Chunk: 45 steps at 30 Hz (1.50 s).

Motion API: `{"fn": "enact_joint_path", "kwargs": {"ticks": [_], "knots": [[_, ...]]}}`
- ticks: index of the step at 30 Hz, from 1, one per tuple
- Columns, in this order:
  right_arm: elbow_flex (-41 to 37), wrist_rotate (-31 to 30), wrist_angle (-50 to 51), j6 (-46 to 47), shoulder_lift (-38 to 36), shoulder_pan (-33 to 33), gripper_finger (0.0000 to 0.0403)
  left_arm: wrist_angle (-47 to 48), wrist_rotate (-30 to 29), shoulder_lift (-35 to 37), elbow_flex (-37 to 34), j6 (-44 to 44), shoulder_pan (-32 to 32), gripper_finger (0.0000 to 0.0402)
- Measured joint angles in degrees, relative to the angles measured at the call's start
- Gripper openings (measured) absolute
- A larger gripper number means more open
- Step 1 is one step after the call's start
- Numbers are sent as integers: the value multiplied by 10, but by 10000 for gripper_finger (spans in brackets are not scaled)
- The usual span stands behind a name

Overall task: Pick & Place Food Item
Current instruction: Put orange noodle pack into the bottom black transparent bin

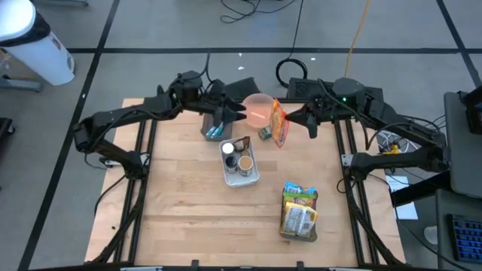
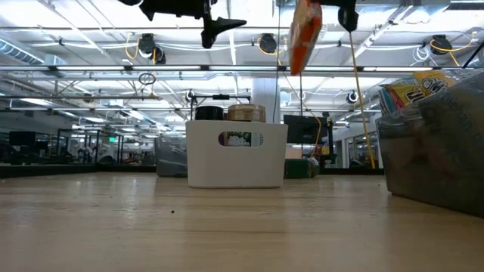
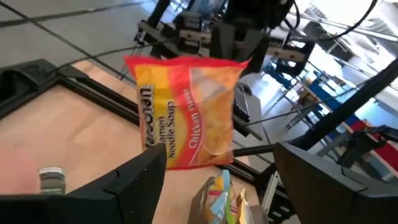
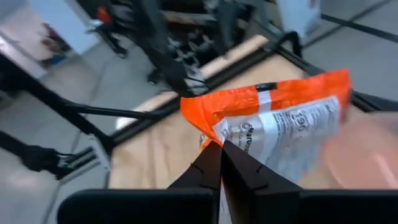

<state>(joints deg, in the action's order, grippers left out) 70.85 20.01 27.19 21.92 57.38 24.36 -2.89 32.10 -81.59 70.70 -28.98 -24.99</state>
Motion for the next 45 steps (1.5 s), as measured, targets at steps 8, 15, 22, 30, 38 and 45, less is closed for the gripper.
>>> {"fn": "enact_joint_path", "kwargs": {"ticks": [8,15,22,30,38,45], "knots": [[0,66,-86,24,4,-16,0,-41,42,-41,0,-32,5,308],[0,164,-136,55,5,-16,0,-172,105,-77,0,-119,6,308],[0,260,-201,116,5,-17,0,-164,119,-89,43,-95,7,308],[0,321,-297,190,26,-40,0,13,113,-141,202,57,17,308],[0,343,-345,229,49,-69,0,151,87,-191,365,205,21,308],[0,344,-362,240,50,-72,0,240,93,-205,445,260,52,308]]}}
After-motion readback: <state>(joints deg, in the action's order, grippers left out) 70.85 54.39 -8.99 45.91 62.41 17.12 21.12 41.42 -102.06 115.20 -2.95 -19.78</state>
